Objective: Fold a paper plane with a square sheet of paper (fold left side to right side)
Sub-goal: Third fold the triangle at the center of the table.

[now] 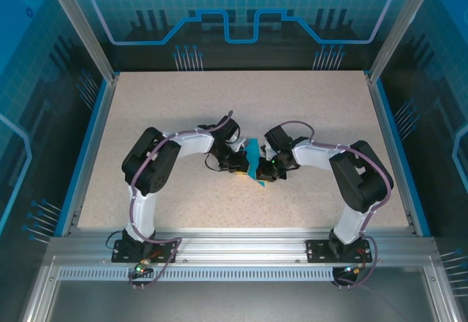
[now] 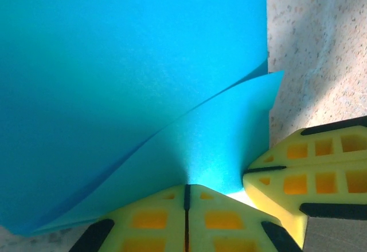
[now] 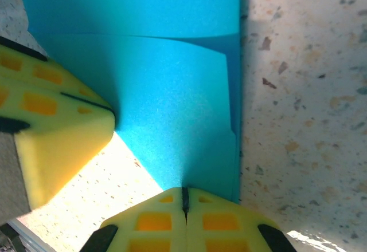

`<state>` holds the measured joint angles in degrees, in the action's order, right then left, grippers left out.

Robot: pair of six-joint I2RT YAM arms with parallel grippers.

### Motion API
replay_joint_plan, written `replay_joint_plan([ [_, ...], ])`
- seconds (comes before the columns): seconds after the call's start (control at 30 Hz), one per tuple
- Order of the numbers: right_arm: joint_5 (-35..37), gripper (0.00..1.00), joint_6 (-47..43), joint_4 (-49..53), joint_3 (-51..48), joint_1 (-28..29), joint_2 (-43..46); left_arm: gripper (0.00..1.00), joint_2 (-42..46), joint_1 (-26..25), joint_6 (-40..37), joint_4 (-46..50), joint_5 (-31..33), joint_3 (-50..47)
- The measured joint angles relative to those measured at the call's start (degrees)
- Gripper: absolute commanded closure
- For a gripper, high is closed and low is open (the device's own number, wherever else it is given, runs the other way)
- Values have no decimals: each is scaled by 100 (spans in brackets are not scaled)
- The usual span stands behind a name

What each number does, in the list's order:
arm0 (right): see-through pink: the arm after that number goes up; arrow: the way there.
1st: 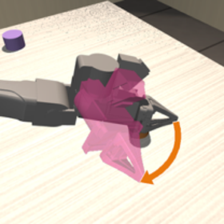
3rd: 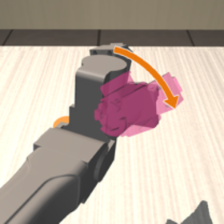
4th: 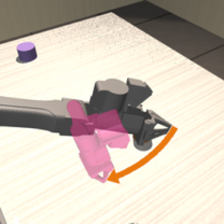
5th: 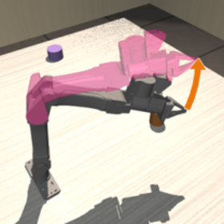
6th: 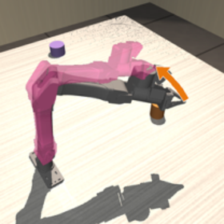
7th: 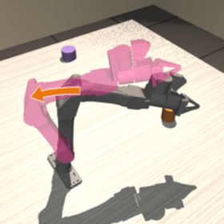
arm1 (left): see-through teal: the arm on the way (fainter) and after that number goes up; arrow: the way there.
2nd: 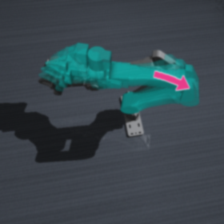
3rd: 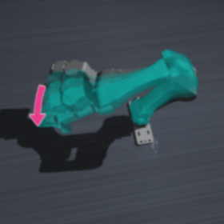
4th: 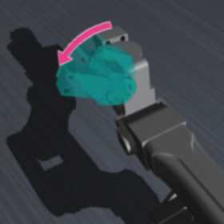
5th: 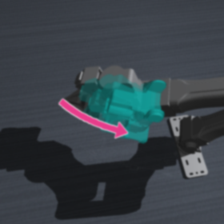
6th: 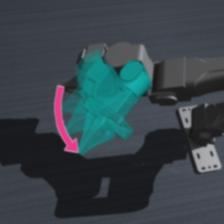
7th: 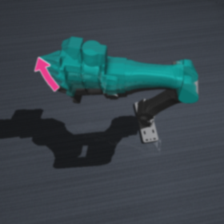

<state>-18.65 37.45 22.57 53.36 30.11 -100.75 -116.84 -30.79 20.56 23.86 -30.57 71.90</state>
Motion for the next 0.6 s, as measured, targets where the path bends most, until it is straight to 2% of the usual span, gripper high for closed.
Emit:
replay_joint_plan([
  [0.47,13,100,-2,-4,0,0,0,92,181,669,-278,114,76,-205],
  [0.6,17,100,-2,74,0,-7,13,89,192,800,-317,155,118,-210],
])
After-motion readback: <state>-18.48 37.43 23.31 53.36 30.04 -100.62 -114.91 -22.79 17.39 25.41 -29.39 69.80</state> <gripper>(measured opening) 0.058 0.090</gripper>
